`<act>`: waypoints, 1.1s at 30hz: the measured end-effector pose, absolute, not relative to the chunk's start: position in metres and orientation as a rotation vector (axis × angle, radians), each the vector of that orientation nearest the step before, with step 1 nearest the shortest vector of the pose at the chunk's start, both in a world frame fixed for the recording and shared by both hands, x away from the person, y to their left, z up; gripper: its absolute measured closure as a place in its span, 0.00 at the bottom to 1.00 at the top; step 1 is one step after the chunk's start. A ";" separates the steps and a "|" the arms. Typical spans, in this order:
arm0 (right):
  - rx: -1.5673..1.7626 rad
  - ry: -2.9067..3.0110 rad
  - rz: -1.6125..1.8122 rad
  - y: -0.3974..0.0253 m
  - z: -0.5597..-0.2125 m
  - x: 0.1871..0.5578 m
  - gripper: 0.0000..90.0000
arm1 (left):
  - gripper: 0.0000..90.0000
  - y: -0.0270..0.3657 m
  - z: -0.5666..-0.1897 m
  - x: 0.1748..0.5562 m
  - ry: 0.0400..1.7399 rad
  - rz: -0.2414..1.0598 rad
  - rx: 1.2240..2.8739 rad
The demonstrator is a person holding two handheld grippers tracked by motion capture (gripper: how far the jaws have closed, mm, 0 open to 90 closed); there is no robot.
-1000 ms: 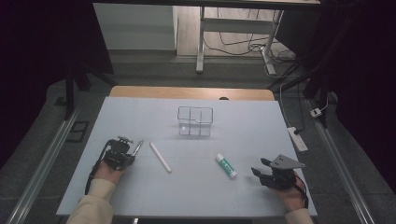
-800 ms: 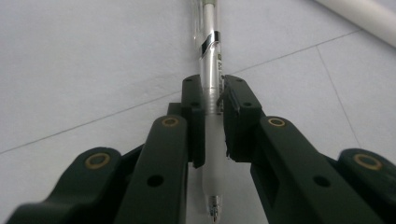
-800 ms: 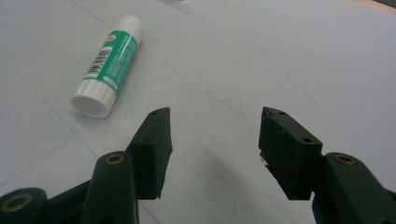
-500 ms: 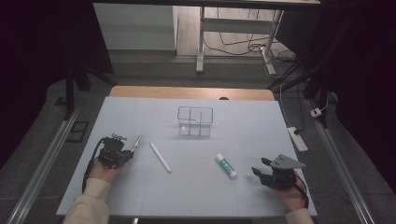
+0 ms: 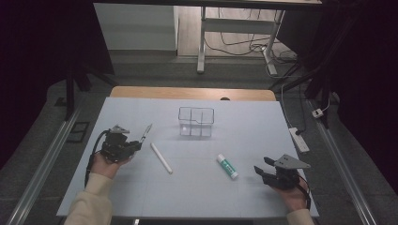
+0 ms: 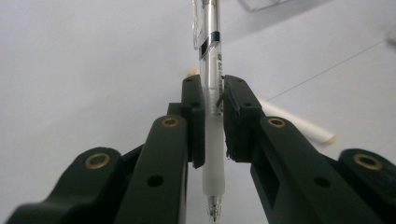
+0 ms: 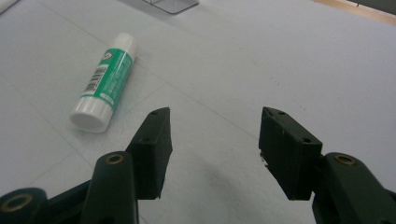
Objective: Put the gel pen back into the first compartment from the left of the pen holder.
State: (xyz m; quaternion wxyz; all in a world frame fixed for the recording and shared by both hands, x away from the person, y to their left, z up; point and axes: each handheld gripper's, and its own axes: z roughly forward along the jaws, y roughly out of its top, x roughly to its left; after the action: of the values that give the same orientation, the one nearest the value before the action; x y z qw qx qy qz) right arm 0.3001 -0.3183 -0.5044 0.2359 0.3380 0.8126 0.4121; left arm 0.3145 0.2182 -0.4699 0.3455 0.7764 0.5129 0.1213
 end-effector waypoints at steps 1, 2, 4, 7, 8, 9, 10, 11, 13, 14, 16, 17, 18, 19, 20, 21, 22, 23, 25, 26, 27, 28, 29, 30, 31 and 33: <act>0.933 2.222 1.136 -0.318 -0.504 0.300 0.48 | 0.89 0.216 -0.468 0.315 1.316 0.311 2.012; 0.940 2.218 1.143 -0.318 -0.504 0.300 0.48 | 0.89 0.214 -0.467 0.315 1.301 0.310 2.015; 0.947 2.214 1.144 -0.318 -0.504 0.300 0.48 | 0.89 0.210 -0.466 0.315 1.269 0.312 2.028; 0.961 2.202 1.151 -0.317 -0.505 0.300 0.48 | 0.89 0.208 -0.467 0.315 1.242 0.302 2.042; 0.961 2.203 1.147 -0.316 -0.505 0.300 0.48 | 0.89 0.207 -0.468 0.314 1.235 0.300 2.045; 0.961 2.201 1.148 -0.314 -0.505 0.301 0.48 | 0.89 0.207 -0.468 0.314 1.226 0.294 2.038; 0.960 2.202 1.144 -0.313 -0.505 0.301 0.48 | 0.89 0.206 -0.468 0.314 1.219 0.286 2.036; 0.956 2.206 1.143 -0.312 -0.505 0.301 0.48 | 0.89 0.205 -0.468 0.313 1.208 0.287 2.041; 0.945 2.214 1.140 -0.309 -0.506 0.300 0.48 | 0.89 0.202 -0.468 0.312 1.187 0.293 2.051; 0.940 2.219 1.148 -0.307 -0.506 0.300 0.48 | 0.89 0.201 -0.468 0.311 1.175 0.291 2.057; 0.920 2.227 1.146 -0.305 -0.505 0.298 0.48 | 0.89 0.198 -0.468 0.310 1.161 0.287 2.062; 0.912 2.228 1.152 -0.305 -0.504 0.298 0.48 | 0.89 0.198 -0.468 0.310 1.156 0.284 2.062; 0.908 2.228 1.153 -0.304 -0.504 0.297 0.48 | 0.89 0.197 -0.468 0.310 1.151 0.278 2.063; 0.901 2.228 1.159 -0.304 -0.503 0.297 0.48 | 0.89 0.197 -0.468 0.309 1.148 0.273 2.063; 0.897 2.226 1.165 -0.303 -0.504 0.298 0.48 | 0.89 0.197 -0.468 0.309 1.144 0.268 2.065; 0.895 2.229 1.164 -0.303 -0.504 0.298 0.48 | 0.89 0.196 -0.468 0.309 1.138 0.263 2.068; 0.890 2.232 1.162 -0.303 -0.504 0.298 0.48 | 0.89 0.196 -0.467 0.309 1.134 0.255 2.067; 0.883 2.234 1.150 -0.302 -0.504 0.298 0.48 | 0.89 0.195 -0.467 0.309 1.129 0.251 2.069; 0.863 2.242 1.149 -0.302 -0.504 0.298 0.48 | 0.89 0.194 -0.466 0.308 1.117 0.239 2.070; 0.859 2.243 1.147 -0.302 -0.504 0.297 0.48 | 0.89 0.193 -0.466 0.308 1.113 0.234 2.068; 0.861 2.241 1.145 -0.302 -0.504 0.297 0.48 | 0.89 0.193 -0.466 0.307 1.108 0.232 2.070; 0.858 2.239 1.152 -0.302 -0.503 0.297 0.48 | 0.89 0.192 -0.465 0.307 1.104 0.225 2.067; 0.861 2.235 1.146 -0.302 -0.503 0.296 0.48 | 0.89 0.191 -0.465 0.306 1.095 0.219 2.071; 0.859 2.236 1.152 -0.302 -0.503 0.296 0.48 | 0.89 0.189 -0.465 0.306 1.090 0.212 2.071; 0.856 2.235 1.155 -0.301 -0.503 0.296 0.48 | 0.89 0.188 -0.465 0.306 1.086 0.209 2.072; 0.852 2.236 1.156 -0.300 -0.502 0.297 0.48 | 0.89 0.185 -0.464 0.305 1.070 0.201 2.079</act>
State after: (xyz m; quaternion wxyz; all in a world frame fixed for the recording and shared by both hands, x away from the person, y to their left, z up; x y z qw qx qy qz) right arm 0.2966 -0.3000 -0.5023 0.2399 0.3114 0.8168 0.4224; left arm 0.3050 0.1854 -0.4638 0.3870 0.8168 0.4205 0.0789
